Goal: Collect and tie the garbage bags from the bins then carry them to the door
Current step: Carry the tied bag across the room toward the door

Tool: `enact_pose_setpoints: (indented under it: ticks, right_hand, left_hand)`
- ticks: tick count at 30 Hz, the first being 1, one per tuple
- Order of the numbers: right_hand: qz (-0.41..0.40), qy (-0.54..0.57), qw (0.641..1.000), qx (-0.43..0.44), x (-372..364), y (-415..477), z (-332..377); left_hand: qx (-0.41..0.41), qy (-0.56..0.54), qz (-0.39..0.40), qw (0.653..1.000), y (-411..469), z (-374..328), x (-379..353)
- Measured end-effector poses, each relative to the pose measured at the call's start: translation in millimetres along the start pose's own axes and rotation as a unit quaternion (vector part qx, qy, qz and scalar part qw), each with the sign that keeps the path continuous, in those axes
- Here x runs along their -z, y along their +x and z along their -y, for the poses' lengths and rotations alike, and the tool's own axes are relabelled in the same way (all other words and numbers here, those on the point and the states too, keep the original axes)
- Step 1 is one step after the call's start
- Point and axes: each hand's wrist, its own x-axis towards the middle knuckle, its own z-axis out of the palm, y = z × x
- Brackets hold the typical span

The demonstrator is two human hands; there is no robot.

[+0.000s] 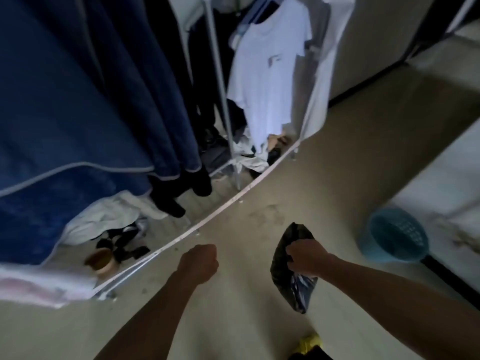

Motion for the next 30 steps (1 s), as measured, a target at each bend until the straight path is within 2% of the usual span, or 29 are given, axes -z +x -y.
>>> enact_pose_setpoints:
  ticks: [3, 8, 14, 20, 23, 26, 30]
  right_hand:
    - [-0.012, -0.038, 0.996, 0.075, 10.0, 17.6, 81.4]
    - [-0.005, -0.082, 0.985, 0.152, 4.3, 43.6, 235.8]
    - [-0.01, -0.109, 0.953, 0.282, -4.0, 61.6, 469.2]
    - [-0.033, -0.15, 0.891, 0.426, 6.6, 80.4, 660.7]
    - [-0.019, -0.184, 0.855, 0.484, 10.6, 102.2, 749.4]
    - [-0.006, -0.211, 0.813, 0.543, 14.3, 126.9, 843.9]
    - [0.008, -0.235, 0.779, 0.582, 32.9, 147.8, 956.3]
  left_hand:
    - [0.067, -0.025, -0.025, 0.997, -64.5, 81.6, -8.0]
    - [0.164, -0.058, -0.024, 0.984, -178.5, 213.8, -26.3]
    - [0.317, -0.112, -0.023, 0.941, -319.0, 378.4, -45.1]
    - [0.425, -0.171, -0.056, 0.887, -398.4, 493.1, -58.8]
    - [0.471, -0.186, -0.06, 0.86, -425.7, 543.7, -62.3]
    - [0.533, -0.213, -0.066, 0.816, -456.2, 597.1, -60.6]
    - [0.592, -0.233, -0.094, 0.766, -493.8, 657.2, -48.1]
